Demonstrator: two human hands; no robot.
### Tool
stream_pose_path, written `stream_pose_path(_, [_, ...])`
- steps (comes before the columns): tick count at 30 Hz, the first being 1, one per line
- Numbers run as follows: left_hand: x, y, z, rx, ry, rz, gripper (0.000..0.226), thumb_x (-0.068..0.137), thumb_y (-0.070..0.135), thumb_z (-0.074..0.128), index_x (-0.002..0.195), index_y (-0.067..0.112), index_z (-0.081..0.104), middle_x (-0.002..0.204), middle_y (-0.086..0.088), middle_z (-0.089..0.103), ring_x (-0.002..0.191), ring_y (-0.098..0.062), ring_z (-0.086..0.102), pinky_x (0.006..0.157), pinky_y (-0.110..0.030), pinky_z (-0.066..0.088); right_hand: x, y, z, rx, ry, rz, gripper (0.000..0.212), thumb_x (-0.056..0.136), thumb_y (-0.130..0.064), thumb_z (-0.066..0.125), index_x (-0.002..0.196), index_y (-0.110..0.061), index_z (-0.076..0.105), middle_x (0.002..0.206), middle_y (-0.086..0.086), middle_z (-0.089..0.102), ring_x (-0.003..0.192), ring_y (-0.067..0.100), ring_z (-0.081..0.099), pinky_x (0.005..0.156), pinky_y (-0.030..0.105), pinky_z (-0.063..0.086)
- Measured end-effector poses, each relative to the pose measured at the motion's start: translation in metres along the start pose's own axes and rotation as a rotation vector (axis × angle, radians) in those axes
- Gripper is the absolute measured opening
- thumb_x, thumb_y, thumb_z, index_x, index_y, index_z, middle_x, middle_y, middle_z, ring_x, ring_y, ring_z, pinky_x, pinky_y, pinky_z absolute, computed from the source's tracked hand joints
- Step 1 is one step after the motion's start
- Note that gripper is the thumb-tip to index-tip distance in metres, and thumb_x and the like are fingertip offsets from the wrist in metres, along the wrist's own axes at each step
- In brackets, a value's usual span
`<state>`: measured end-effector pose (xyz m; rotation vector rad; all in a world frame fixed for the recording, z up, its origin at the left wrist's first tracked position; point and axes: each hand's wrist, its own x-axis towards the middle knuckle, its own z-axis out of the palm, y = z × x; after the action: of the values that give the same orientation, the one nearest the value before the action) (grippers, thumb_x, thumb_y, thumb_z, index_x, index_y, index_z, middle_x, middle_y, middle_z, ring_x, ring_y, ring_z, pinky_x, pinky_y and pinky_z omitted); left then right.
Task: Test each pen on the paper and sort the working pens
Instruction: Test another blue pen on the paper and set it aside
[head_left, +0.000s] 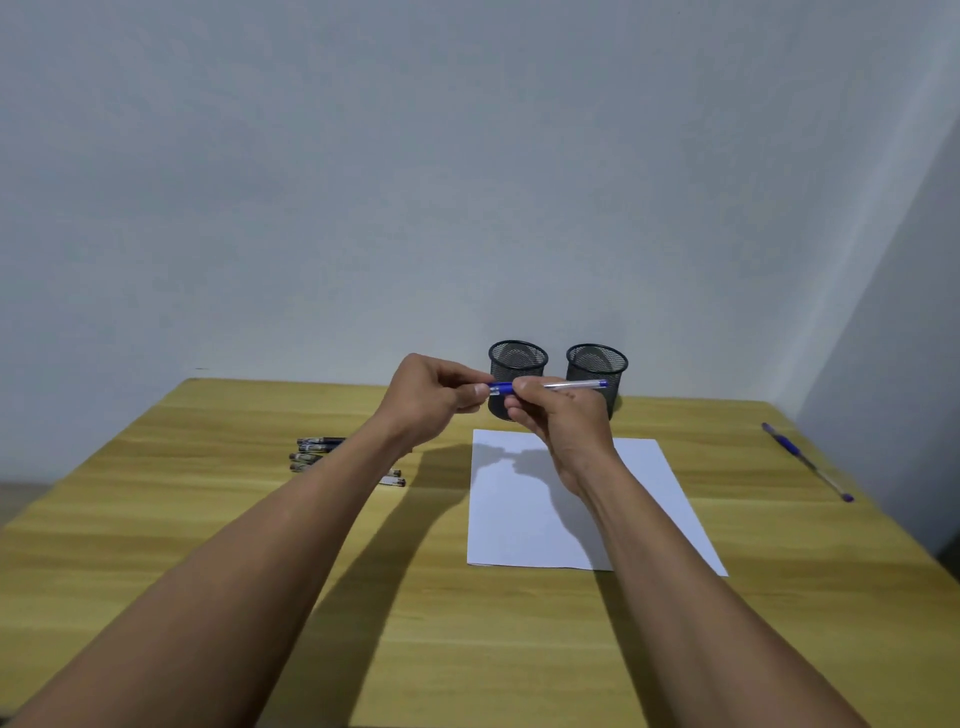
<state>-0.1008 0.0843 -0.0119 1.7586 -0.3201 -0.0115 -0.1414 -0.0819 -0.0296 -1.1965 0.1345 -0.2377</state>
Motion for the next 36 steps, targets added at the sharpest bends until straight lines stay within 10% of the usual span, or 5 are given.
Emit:
stream_pose_path(19, [0.035, -0.050, -0.061, 0.178, 0.130, -0.042, 0.013, 0.084, 0.002, 0.073, 0.088, 0.014, 0.079, 0.077, -0.005, 0.074, 0.071, -0.014, 0.067, 0.082, -0.030, 0.055, 0.046, 0.025, -0.037, 0.016, 0.143, 0.028, 0.009, 0.090, -0.002, 0.072, 0.090, 0.007, 0.071, 0.069, 0.012, 0.072, 0.063, 0.016, 0.069, 0.063, 0.019, 0.061])
stream_pose_path(23, [0.043, -0.057, -0.035, 0.338, 0.094, -0.053, 0.014, 0.083, 0.009, 0.074, 0.091, 0.019, 0.080, 0.077, 0.004, 0.072, 0.050, 0.003, 0.054, 0.054, -0.011, 0.041, 0.037, 0.051, -0.030, -0.157, 0.047, 0.037, 0.009, 0.092, -0.012, 0.073, 0.090, -0.003, 0.074, 0.072, 0.007, 0.071, 0.064, 0.011, 0.068, 0.060, 0.024, 0.060])
stream_pose_path(36, [0.082, -0.095, 0.029, 0.710, 0.015, -0.048, 0.011, 0.085, 0.019, 0.073, 0.091, 0.025, 0.080, 0.094, 0.005, 0.076, 0.091, -0.017, 0.066, 0.076, -0.029, 0.053, 0.038, 0.072, -0.029, -0.290, 0.026, 0.051, 0.014, 0.099, -0.010, 0.064, 0.100, 0.002, 0.069, 0.074, 0.014, 0.068, 0.065, 0.018, 0.064, 0.053, 0.026, 0.054])
